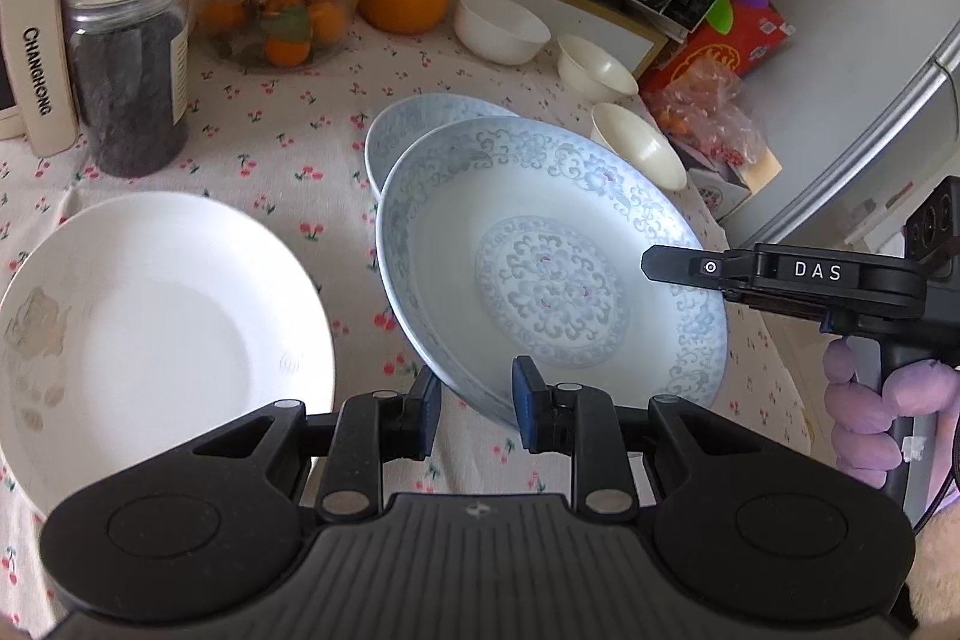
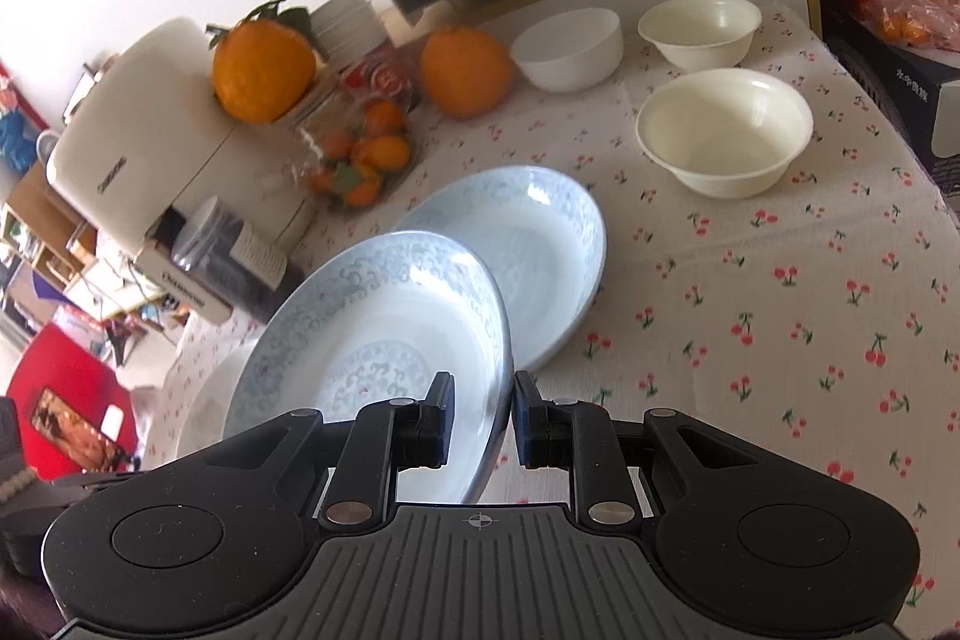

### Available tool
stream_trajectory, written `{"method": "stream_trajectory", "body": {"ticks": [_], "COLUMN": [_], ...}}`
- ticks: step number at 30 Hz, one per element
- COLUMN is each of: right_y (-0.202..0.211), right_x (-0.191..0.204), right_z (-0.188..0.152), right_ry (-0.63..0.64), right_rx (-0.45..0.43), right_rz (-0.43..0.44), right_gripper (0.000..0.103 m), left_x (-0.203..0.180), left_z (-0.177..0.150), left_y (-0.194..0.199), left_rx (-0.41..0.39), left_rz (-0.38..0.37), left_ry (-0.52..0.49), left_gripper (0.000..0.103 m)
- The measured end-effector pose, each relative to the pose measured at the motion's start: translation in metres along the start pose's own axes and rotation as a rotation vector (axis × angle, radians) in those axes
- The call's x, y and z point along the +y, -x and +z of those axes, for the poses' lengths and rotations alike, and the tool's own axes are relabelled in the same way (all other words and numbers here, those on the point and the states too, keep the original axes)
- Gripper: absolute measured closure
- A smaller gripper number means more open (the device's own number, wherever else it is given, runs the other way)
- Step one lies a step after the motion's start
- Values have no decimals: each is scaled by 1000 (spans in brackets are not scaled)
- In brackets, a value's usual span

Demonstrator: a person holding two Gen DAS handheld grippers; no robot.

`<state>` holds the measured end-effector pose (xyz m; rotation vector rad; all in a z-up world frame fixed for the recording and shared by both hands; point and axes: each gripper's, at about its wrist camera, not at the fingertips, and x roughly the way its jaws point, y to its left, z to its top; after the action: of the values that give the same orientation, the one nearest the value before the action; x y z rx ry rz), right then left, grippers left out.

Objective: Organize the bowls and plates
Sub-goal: 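Lift the held blue-patterned plate with both tools and lower it onto the first blue plate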

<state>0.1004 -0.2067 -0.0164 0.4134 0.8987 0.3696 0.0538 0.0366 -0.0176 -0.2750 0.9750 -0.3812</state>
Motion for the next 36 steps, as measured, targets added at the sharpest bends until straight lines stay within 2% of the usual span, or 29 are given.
{"method": "stream_trajectory", "body": {"ticks": [6,13,32,36], "right_y": [-14,-30,-64,-68], "right_x": [-13,-13,-16,-17], "right_z": [22,39,52,51], "right_ry": [-82,-84,-134,-128], "right_rx": [-19,-43,-62,-61], "right_rz": [8,-15,-84,-102], "right_gripper": [83,83,83,83], "left_x": [3,6,8,5], "left_z": [16,25,45,47], "left_y": [-20,-34,-58,-60], "left_rx": [-6,-2,-41,-52], "left_rz": [5,30,120,147], "left_ry": [41,71,78,54], "left_gripper": [80,80,80,80]}}
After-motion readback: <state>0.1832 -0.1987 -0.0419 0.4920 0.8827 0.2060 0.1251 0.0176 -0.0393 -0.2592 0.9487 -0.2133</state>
